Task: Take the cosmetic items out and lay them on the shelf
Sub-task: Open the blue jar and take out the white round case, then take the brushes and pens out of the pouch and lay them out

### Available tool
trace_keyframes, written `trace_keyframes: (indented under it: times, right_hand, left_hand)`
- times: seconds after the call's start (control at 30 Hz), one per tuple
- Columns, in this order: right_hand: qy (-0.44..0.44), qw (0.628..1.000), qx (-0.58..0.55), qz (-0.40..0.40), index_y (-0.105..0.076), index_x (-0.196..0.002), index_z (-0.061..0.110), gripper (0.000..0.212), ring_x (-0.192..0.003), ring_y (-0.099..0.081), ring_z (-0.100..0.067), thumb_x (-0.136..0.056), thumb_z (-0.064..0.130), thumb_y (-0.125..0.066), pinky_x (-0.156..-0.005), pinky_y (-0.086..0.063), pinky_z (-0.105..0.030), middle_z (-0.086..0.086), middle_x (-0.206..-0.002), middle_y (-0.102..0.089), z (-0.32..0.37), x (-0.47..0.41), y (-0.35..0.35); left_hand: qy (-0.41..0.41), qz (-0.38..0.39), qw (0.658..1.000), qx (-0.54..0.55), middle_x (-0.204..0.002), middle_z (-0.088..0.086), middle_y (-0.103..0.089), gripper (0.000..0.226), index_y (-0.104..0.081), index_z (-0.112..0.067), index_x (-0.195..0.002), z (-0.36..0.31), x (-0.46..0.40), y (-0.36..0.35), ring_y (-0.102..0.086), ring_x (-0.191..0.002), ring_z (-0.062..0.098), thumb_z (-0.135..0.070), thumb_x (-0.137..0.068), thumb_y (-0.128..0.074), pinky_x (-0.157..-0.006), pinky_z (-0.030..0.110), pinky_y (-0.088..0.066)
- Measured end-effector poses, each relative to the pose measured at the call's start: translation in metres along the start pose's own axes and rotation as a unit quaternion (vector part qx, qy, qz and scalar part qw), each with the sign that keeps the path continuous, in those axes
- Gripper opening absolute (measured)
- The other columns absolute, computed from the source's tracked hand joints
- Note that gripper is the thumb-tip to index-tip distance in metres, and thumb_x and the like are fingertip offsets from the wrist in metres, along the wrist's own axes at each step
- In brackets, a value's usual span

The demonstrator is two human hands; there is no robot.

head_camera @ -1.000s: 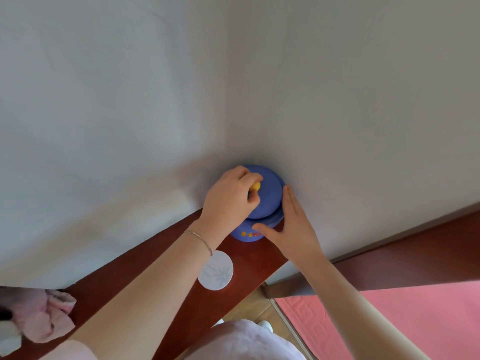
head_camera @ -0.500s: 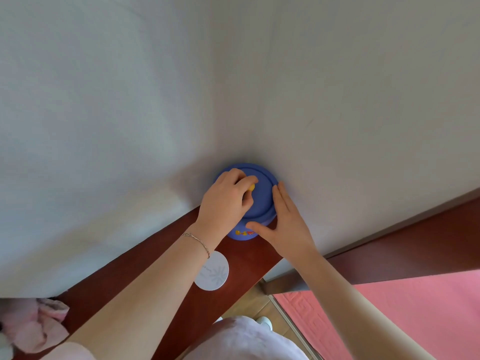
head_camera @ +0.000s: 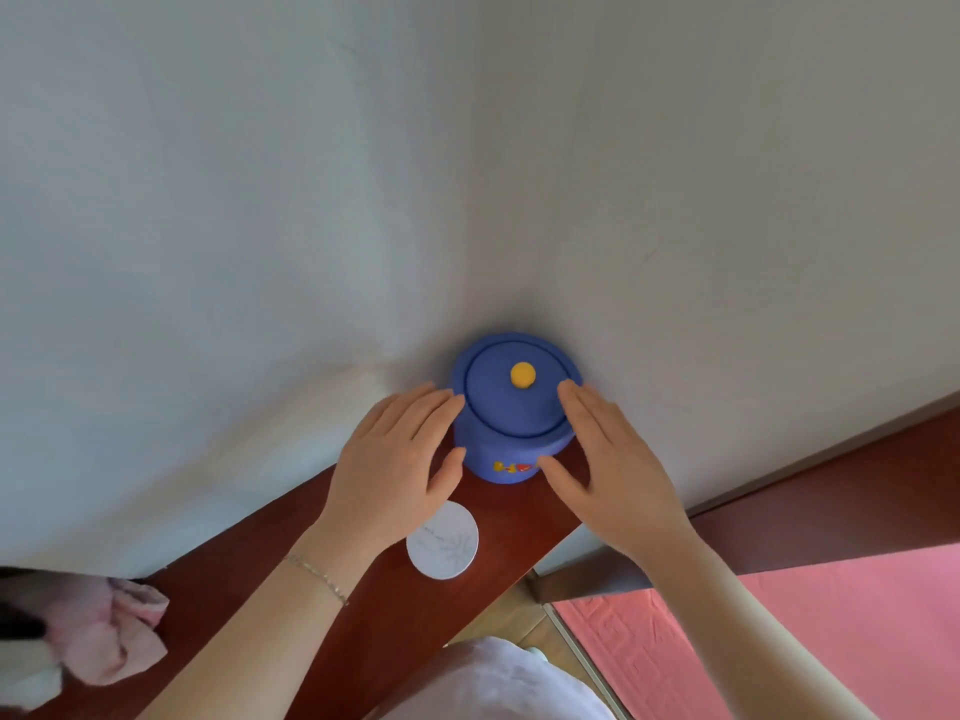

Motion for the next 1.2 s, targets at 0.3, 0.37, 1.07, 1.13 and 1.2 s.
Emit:
trace_keyframes:
  times: [0.3,0.37,1.07,1.13,1.2]
  right_hand:
    - [0.047,0.995,0.078,0.037,-0.043,-0.137,0.01,0.066,-0.131,-0.042,-0.018,-0.081,0.046,-0.046,-0.107,-0.034,-0.037,-0.004,-0.14,-0.049,0.044,0.044,-0.024]
    - [0.047,0.994,0.088,0.05,-0.04,-0.139,0.011,0.067,-0.134,-0.038,-0.017,-0.082,0.047,-0.044,-0.11,-0.028,-0.035,-0.003,-0.142,-0.045,0.053,0.052,-0.03]
    - [0.304,0.943,0.057,0.121,-0.03,-0.143,0.013,0.07,-0.139,-0.021,-0.011,-0.084,0.049,-0.039,-0.114,-0.019,-0.03,0.0,-0.148,-0.036,0.21,0.189,-0.061]
    - [0.339,0.929,0.043,0.144,-0.027,-0.144,0.012,0.07,-0.14,-0.019,-0.011,-0.085,0.049,-0.036,-0.115,-0.012,-0.03,0.0,-0.15,-0.033,0.234,0.214,-0.068]
    - [0.364,0.916,0.029,0.165,-0.022,-0.146,0.014,0.071,-0.141,-0.014,-0.01,-0.086,0.051,-0.032,-0.116,-0.007,-0.032,0.004,-0.151,-0.025,0.259,0.238,-0.076]
  left_hand:
    - [0.037,0.014,0.999,0.006,-0.12,0.006,-0.063,0.047,-0.059,-0.011,-0.121,0.03,0.052,0.012,-0.058,-0.112,0.024,-0.037,-0.084,-0.045,-0.094,0.037,-0.046]
    - [0.032,0.018,0.999,0.007,-0.121,0.005,-0.062,0.048,-0.058,-0.011,-0.123,0.033,0.059,0.015,-0.057,-0.113,0.023,-0.038,-0.085,-0.044,-0.095,0.037,-0.045]
    - [0.283,-0.054,0.956,-0.047,-0.117,0.004,-0.064,0.046,-0.061,-0.009,-0.119,0.01,0.352,0.113,-0.058,-0.11,0.021,-0.035,-0.084,-0.047,-0.095,0.035,-0.045]
    - [0.339,-0.047,0.937,-0.064,-0.117,0.004,-0.064,0.046,-0.061,-0.01,-0.12,0.007,0.405,0.126,-0.058,-0.112,0.021,-0.036,-0.085,-0.045,-0.096,0.034,-0.044]
    - [0.388,-0.038,0.917,-0.08,-0.117,0.003,-0.064,0.048,-0.06,-0.011,-0.12,0.002,0.453,0.141,-0.057,-0.113,0.019,-0.038,-0.085,-0.043,-0.097,0.031,-0.041]
Point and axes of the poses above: each hand's wrist, its own x-axis away from the middle knuckle, its own y-axis out of the back of the hand, z = x × y, the point moved 6 cm from there along -x, towards the middle knuckle
